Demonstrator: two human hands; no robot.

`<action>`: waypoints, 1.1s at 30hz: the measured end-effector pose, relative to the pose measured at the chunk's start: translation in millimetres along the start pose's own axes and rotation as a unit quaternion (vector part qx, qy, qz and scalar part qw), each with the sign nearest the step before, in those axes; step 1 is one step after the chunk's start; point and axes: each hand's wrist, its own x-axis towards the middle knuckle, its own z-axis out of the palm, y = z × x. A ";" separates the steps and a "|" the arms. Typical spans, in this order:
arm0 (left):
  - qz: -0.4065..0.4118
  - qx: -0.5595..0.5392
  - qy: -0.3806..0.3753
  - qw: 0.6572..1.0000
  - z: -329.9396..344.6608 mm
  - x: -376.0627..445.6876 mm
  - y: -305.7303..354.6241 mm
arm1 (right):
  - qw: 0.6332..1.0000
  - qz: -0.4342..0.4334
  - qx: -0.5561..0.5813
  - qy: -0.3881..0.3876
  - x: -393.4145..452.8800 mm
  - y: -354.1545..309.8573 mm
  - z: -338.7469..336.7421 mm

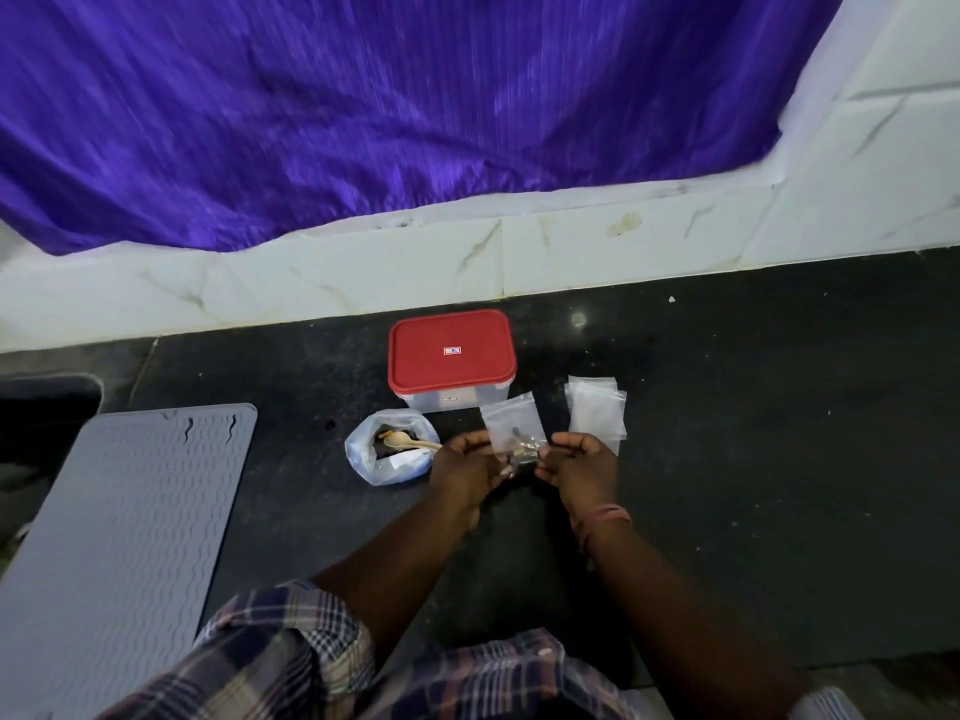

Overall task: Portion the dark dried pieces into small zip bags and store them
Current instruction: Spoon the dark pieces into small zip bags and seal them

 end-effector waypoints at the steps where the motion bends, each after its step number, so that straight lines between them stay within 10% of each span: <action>1: -0.004 0.022 0.016 1.000 1.3 2.2 -4.0 | 0.999 -0.006 -0.032 0.006 3.7 2.2 -0.2; 7: 0.043 0.201 0.040 0.978 18.2 0.9 -15.6 | 0.944 -0.138 -0.299 0.007 10.4 14.0 3.7; 16: 0.085 0.259 0.060 0.960 27.3 0.0 -2.8 | 0.885 -0.241 -0.398 0.009 23.3 -2.0 -9.4; 24: 0.129 0.325 0.030 0.936 51.5 -12.6 14.1 | 0.714 -0.257 -0.649 0.048 63.7 -6.7 -37.2; 33: 0.122 0.297 0.002 0.947 39.6 -15.9 9.1 | 0.866 -0.269 -0.405 0.119 54.1 -21.2 -42.9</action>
